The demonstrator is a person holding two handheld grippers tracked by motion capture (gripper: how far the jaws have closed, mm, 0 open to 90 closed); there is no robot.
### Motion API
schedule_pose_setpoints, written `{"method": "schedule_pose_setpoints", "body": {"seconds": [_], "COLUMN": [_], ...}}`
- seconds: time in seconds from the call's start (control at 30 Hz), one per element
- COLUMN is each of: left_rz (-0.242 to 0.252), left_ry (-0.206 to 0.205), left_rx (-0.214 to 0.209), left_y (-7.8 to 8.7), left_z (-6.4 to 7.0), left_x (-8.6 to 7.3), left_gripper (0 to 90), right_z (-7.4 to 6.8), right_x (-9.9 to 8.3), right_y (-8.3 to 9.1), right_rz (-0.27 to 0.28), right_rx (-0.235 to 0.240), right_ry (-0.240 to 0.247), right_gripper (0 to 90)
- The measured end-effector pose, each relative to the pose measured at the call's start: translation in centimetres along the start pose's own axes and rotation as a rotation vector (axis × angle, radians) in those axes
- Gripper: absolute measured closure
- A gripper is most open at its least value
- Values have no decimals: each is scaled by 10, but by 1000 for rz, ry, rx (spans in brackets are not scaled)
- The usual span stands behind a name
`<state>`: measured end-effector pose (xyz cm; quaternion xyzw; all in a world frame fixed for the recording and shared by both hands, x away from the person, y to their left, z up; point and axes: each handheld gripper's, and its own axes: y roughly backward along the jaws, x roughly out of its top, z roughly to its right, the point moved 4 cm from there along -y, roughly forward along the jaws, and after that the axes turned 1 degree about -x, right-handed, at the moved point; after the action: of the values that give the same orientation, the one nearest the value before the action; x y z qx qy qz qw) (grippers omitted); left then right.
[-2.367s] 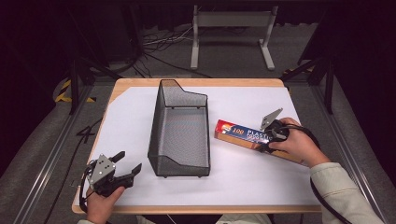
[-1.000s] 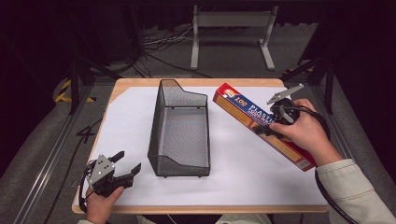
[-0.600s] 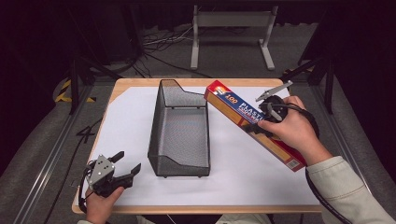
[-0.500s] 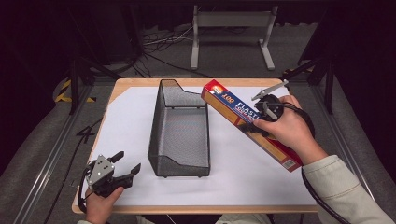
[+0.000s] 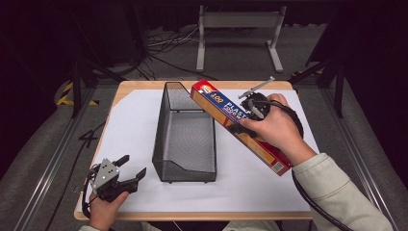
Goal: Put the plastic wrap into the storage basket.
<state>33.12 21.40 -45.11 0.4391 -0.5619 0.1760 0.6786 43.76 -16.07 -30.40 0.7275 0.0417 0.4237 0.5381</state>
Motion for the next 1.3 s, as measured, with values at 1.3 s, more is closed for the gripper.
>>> {"method": "schedule_pose_setpoints", "body": {"seconds": [1.3], "left_rz": [27], "left_ry": [0], "left_rx": [15], "left_y": [8], "left_z": [-2], "left_x": [1], "left_gripper": [249], "right_z": [-51], "right_x": [51], "right_y": [-77], "right_rz": [-77], "right_rx": [3], "right_ry": [-247], "right_gripper": [399]}}
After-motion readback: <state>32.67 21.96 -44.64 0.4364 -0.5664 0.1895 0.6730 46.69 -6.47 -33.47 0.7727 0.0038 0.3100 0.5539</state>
